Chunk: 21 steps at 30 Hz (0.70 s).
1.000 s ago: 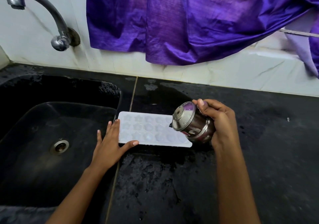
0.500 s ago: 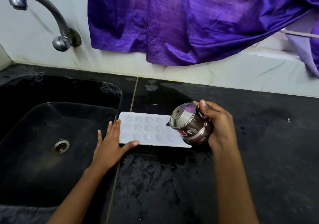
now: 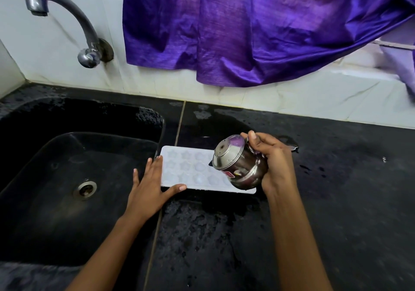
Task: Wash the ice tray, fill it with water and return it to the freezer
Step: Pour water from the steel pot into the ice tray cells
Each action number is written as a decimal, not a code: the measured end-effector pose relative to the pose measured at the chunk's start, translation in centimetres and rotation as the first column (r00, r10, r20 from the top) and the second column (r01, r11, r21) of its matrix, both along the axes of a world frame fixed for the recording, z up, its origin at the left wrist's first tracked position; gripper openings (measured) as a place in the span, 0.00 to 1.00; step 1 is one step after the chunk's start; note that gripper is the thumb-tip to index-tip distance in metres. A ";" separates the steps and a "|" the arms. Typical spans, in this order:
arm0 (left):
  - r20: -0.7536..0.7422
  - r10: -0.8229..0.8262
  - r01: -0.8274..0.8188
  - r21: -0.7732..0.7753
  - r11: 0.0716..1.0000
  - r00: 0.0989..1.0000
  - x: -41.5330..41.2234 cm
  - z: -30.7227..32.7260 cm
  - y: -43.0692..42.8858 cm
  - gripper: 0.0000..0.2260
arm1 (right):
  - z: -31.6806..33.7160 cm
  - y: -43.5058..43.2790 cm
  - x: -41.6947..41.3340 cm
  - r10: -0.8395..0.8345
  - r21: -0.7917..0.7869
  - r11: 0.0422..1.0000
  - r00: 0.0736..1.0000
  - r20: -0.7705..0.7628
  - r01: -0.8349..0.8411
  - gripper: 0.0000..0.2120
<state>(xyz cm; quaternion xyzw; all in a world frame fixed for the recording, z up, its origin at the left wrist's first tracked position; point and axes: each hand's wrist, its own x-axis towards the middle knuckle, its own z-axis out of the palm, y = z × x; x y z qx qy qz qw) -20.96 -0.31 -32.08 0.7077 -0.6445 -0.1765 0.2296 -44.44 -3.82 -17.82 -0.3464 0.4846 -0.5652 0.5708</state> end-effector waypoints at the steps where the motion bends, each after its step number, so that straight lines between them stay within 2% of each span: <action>1: -0.001 -0.002 0.002 0.001 1.000 1.000 0.0 0.0 0.0 0.53 | 0.0 0.0 0.1 -0.001 0.001 1.000 1.000 -0.007 0.001 0.00; 13: 0.005 0.008 -0.008 0.010 1.000 1.000 0.0 0.3 0.0 0.54 | 0.3 0.2 1.2 0.006 -0.028 1.000 0.999 -0.052 -0.008 0.05; 21: 0.002 0.004 -0.004 0.012 1.000 1.000 -0.1 0.2 0.1 0.54 | 0.7 0.3 1.4 0.009 -0.049 0.999 0.998 -0.065 -0.012 0.02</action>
